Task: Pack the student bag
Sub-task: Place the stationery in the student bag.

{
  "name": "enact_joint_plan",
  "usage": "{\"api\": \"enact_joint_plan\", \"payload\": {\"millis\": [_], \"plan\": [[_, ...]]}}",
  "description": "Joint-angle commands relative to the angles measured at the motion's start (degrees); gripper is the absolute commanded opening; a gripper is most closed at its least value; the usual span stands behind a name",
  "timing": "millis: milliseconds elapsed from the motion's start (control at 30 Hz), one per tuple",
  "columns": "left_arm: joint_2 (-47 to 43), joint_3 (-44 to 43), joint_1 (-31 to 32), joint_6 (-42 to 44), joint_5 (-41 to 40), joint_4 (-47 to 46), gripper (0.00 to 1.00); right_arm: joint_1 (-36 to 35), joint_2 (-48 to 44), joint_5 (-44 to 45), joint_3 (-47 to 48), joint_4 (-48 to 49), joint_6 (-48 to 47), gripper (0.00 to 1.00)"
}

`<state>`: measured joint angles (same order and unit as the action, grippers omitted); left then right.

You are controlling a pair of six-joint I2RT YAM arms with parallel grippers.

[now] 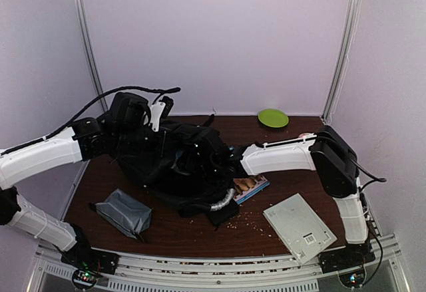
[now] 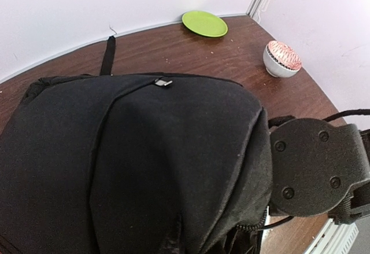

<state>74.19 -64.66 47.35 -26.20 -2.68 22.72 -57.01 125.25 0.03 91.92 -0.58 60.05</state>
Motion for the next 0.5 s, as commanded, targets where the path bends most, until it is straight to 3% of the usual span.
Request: {"api": "enact_joint_plan", "payload": {"millis": [0, 200, 333, 467], "plan": [[1.2, -4.0, 0.7, -1.6, 8.9, -12.7, 0.00, 0.6, 2.3, 2.4, 3.9, 14.1, 4.9, 0.62], [3.7, -4.3, 0.7, -4.3, 12.7, -16.6, 0.00, 0.7, 7.3, 5.1, 4.5, 27.0, 13.0, 0.62], [4.8, -4.1, 0.7, -5.5, 14.3, -18.2, 0.00, 0.7, 14.0, -0.1, 13.8, 29.9, 15.4, 0.64], [4.9, -3.9, 0.7, -5.2, 13.1, -17.7, 0.00, 0.4, 21.9, -11.9, 28.7, 27.9, 17.5, 0.81]]}}
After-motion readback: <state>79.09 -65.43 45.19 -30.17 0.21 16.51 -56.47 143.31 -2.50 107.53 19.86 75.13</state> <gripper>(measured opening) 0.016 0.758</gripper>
